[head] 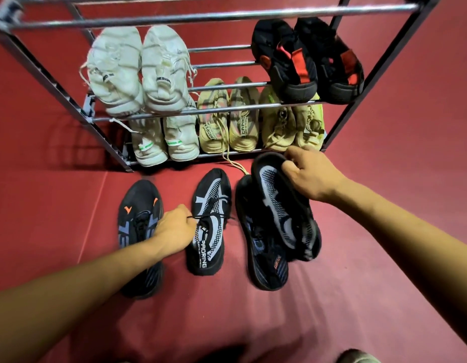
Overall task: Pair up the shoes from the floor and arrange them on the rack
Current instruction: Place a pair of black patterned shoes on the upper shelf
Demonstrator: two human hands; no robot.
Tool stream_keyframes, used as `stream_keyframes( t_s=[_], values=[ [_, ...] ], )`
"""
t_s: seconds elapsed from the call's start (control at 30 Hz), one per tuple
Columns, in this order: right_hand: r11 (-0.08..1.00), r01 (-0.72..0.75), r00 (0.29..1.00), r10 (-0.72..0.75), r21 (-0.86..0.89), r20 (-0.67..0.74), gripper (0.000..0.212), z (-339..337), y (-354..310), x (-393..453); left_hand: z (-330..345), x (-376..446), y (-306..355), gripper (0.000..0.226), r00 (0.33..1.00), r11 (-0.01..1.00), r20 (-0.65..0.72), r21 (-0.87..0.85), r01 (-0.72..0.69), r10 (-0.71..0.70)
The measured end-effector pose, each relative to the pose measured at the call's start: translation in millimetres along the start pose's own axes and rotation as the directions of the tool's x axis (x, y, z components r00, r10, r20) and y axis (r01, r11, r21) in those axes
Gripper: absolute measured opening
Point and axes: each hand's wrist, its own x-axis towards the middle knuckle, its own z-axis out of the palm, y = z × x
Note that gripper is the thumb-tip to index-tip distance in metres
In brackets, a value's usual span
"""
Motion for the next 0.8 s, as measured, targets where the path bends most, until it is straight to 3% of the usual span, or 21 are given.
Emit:
stream_keyframes(
  t_s=[0.1,0.23,0.3,0.37,0.43,0.5,0.57,0.67,0.73,0.8],
  values=[
    [0.998,0.050,0.999,-0.050,0.030,0.007,0.025,6,-18,15,-11,5,-15,0.019,0.995,0.977,-0.051,-0.200,0.072,-0.084],
    [0.978,-0.105,0.989,0.083,0.178,0.126,0.030,56,-37,34,-26,9,-22,0.021,0.983,0.949,-0.076,-0.281,0.143,-0.170],
    [0.969,-0.196,0.968,0.166,0.151,0.187,0.034,81,-39,41,-27,4,-14,0.014,0.976,0.933,-0.087,-0.323,0.161,-0.198],
    [0.962,-0.266,0.945,0.248,0.062,0.214,0.040,97,-37,39,-21,-5,-2,0.024,0.979,0.941,0.017,-0.272,0.201,-0.204],
    [0.965,-0.262,0.956,0.257,0.019,0.139,0.045,105,-39,29,-9,-13,4,0.048,0.964,0.955,0.138,-0.162,0.249,-0.228],
    [0.975,-0.221,0.975,0.221,-0.014,0.007,0.047,105,-39,11,11,-17,7,0.063,0.968,0.974,0.115,-0.023,0.225,-0.221],
    [0.969,-0.233,0.972,0.230,-0.077,-0.051,0.052,106,-30,-9,25,-15,5,0.056,0.985,0.985,0.037,0.045,0.167,-0.168],
    [0.933,-0.295,0.930,0.330,-0.204,0.165,0.063,104,-8,-35,23,-14,-1,0.032,0.986,0.979,0.088,-0.131,0.153,-0.143],
    [0.950,-0.215,0.928,0.271,-0.227,0.255,0.055,100,-1,-40,14,-17,-5,0.023,0.992,0.976,0.059,-0.177,0.125,-0.116],
    [0.972,-0.110,0.955,0.161,-0.206,0.250,0.044,89,-6,-40,4,-27,-2,0.033,0.996,0.979,0.023,-0.182,0.090,-0.088]
  ],
)
